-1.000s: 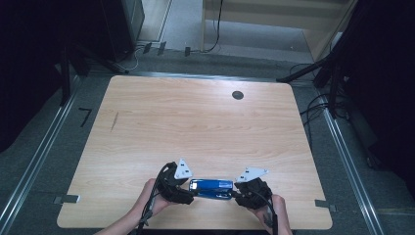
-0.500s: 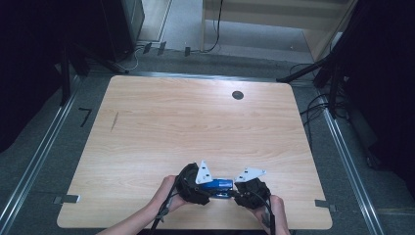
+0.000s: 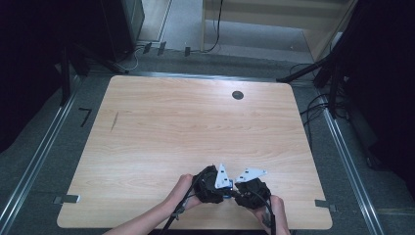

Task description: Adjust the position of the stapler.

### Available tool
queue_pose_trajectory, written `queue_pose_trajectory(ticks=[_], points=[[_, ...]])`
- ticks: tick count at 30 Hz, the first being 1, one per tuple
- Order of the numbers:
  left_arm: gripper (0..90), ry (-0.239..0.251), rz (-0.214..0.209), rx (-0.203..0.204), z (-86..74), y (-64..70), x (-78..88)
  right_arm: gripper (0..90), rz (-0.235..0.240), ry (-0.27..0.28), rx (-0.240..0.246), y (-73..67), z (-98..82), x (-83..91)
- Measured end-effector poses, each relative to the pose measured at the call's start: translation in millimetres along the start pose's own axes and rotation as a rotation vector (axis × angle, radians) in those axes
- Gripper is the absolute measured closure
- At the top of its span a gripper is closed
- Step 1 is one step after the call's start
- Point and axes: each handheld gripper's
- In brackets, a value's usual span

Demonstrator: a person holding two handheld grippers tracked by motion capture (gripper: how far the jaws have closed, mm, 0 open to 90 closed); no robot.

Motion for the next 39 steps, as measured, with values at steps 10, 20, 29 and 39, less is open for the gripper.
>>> queue_pose_trajectory(ticks=[10,20,29,39], points=[[56.0,-0.011,-0.007,-0.067,-0.1,-1.0,0.0,67.9,0.002,0.003,-0.004,-0.3,0.2,0.0],[59.7,0.028,-0.048,-0.096,-2.5,-8.1,6.5,66.8,-0.005,0.005,0.003,-1.9,0.4,-0.3],[61.9,0.062,-0.063,-0.106,-4.0,-12.4,13.1,65.8,0.012,0.01,-0.001,-4.0,1.9,-1.6],[63.3,0.081,-0.075,-0.128,-4.8,-13.5,17.7,65.5,0.016,0.086,-0.065,7.4,4.7,15.9]])
Point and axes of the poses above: each handheld gripper's, and its own axes: x roughly backward along the jaws, z roughly out of its top, y roughly to its right, and after that the axes turned 5 degrees about x, right-handed
